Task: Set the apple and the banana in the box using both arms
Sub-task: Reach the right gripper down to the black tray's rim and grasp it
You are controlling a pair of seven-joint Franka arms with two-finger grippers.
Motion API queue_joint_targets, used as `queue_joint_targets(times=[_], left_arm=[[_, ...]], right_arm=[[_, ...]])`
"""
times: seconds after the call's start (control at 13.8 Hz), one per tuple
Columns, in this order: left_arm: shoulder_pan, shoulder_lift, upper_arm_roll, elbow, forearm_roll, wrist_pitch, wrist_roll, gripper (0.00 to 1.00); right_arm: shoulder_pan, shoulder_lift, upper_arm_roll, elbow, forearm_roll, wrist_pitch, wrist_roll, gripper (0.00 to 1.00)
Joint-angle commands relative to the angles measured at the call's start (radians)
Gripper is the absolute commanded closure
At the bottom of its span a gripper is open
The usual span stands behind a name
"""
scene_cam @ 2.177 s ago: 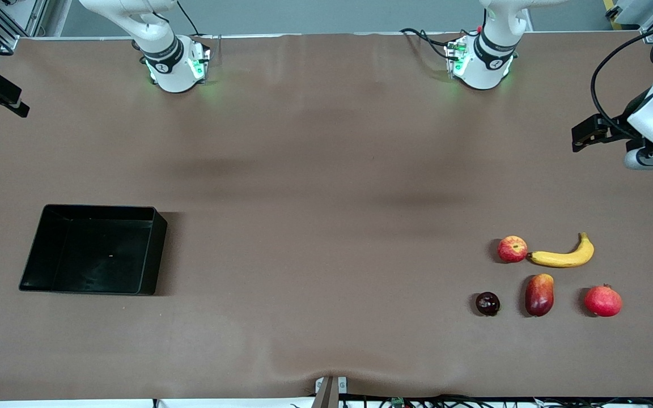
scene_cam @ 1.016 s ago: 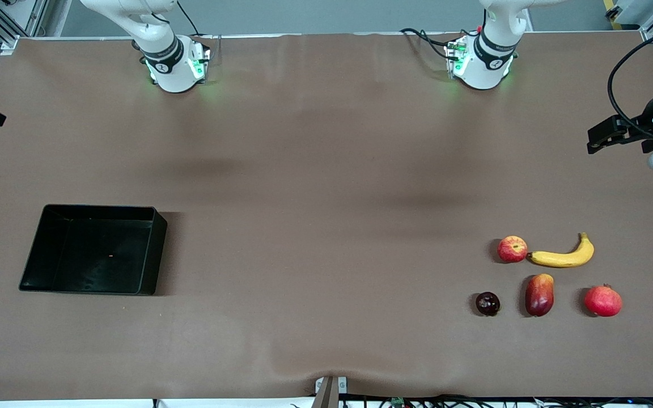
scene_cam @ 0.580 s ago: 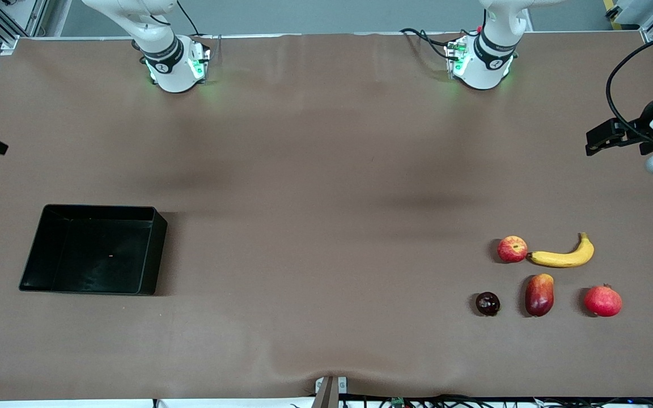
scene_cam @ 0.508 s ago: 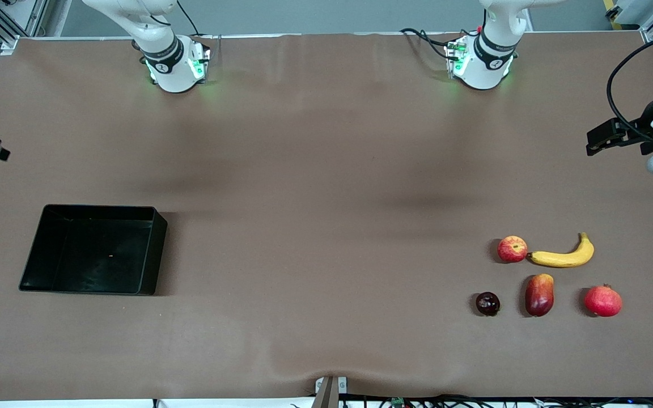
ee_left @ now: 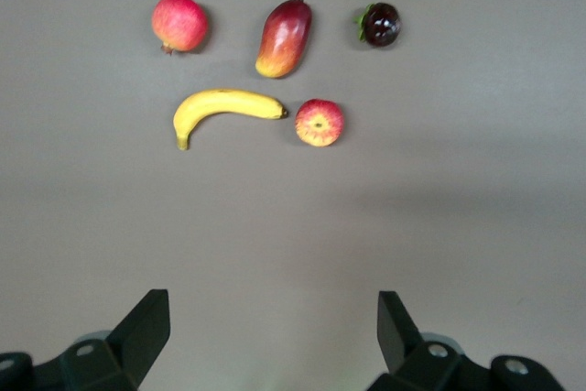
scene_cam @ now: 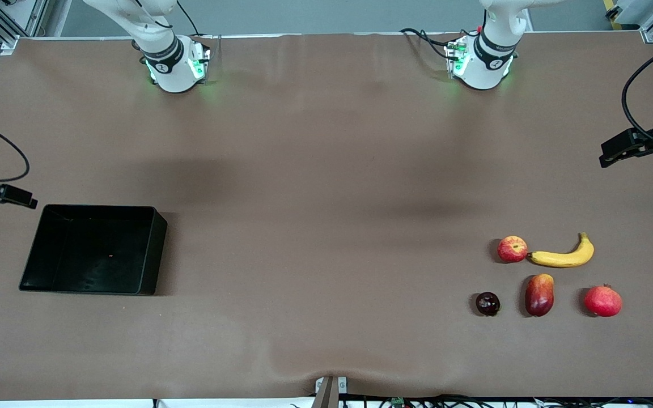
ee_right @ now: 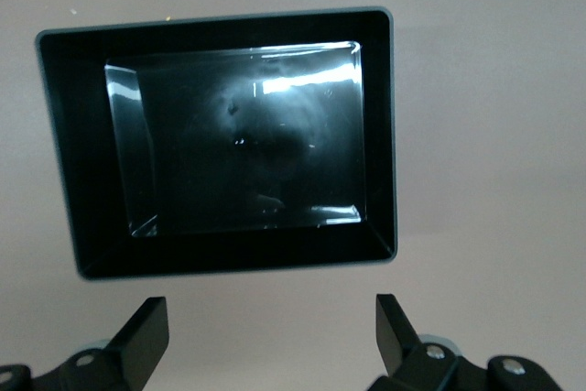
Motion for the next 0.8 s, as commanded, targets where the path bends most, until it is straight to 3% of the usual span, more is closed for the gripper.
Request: queue_joint_targets(times=[0.0, 0.29, 0.51, 0.73], left_arm=[[-0.008, 0.052, -0.006, 0.038, -0.006, -0.014, -0.01, 0.0], [0.015, 0.068, 0.005, 0.038, -0.056, -0.014, 0.004, 0.0], [-0.002, 0.071, 0.0, 0.038, -0.049, -0.014, 0.004, 0.0], [-0.004, 0.071, -0.009, 0.03, -0.041, -0.014, 0.0, 0.0]], right_arm=[[-0.036, 0.077, 0.013, 0.037, 0.026, 0.01, -0.026, 0.0], [-0.098, 0.27, 0.013, 0.156, 0.032, 0.114, -0.181, 0.0], [-0.121, 0.321, 0.013, 0.155, 0.032, 0.149, -0.19, 0.0], [-0.166, 0.418, 0.015, 0.161, 0.032, 0.293, -0.227, 0.0]])
